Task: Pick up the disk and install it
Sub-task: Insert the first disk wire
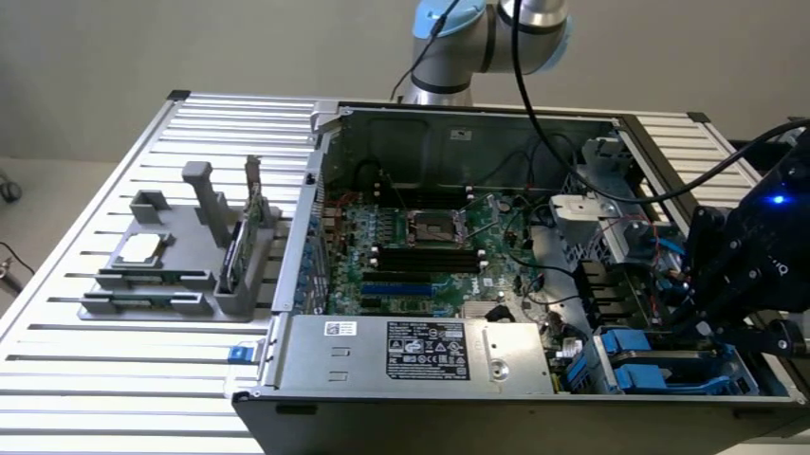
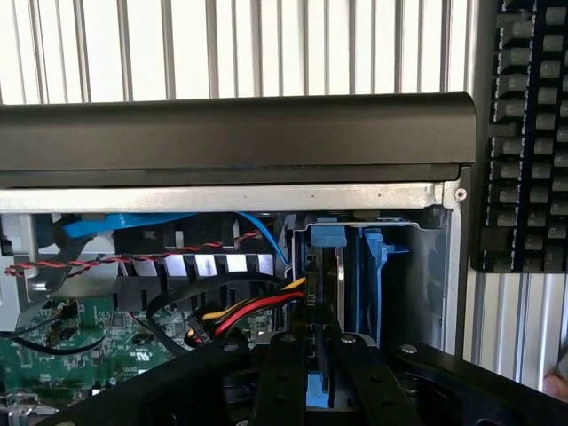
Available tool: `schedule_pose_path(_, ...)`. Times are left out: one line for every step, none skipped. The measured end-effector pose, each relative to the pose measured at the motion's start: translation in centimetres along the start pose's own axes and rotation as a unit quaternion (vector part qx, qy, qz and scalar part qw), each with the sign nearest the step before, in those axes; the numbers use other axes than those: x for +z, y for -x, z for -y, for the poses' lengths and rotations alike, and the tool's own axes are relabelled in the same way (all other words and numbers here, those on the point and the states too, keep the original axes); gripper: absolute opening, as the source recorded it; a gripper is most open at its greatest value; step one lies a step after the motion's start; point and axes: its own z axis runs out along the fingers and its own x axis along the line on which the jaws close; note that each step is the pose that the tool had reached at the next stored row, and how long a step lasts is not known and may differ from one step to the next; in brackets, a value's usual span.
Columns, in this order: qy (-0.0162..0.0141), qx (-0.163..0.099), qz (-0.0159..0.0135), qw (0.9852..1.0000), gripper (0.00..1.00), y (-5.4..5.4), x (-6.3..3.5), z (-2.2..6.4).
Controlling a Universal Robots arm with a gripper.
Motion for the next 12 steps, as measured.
schedule_pose_path(0.0, 0.0, 0.0001, 1.0, 0.17, -0.01, 0.01, 0.0)
schedule_pose_path(0.0, 0.0, 0.0002, 1.0, 0.17, -0.02, 0.03, 0.0)
schedule_pose_path(0.0, 0.0, 0.0003, 1.0, 0.17, -0.03, 0.03, -0.02)
schedule_pose_path(0.0, 0.0, 0.0005, 1.0, 0.17, -0.03, 0.03, -0.03)
schedule_pose_path(0.0, 0.0, 0.0007, 1.0, 0.17, -0.03, 0.03, -0.05)
schedule_pose_path(0.0, 0.0, 0.0009, 1.0, 0.17, -0.03, 0.04, -0.08)
schedule_pose_path(0.0, 0.0, 0.001, 1.0, 0.17, -0.03, 0.04, -0.1)
schedule_pose_path(0.0001, 0.0, 0.0013, 1.0, 0.17, -0.03, 0.05, -0.11)
schedule_pose_path(0.0001, 0.0, 0.0013, 1.0, 0.17, -0.03, 0.05, -0.11)
schedule_pose_path(0.0001, 0.0, 0.0014, 1.0, 0.17, -0.03, 0.05, -0.11)
schedule_pose_path(0.0, 0.0, 0.0014, 1.0, 0.17, -0.03, 0.04, -0.11)
schedule_pose_path(0.0, 0.0, 0.0015, 1.0, 0.17, -0.03, 0.04, -0.11)
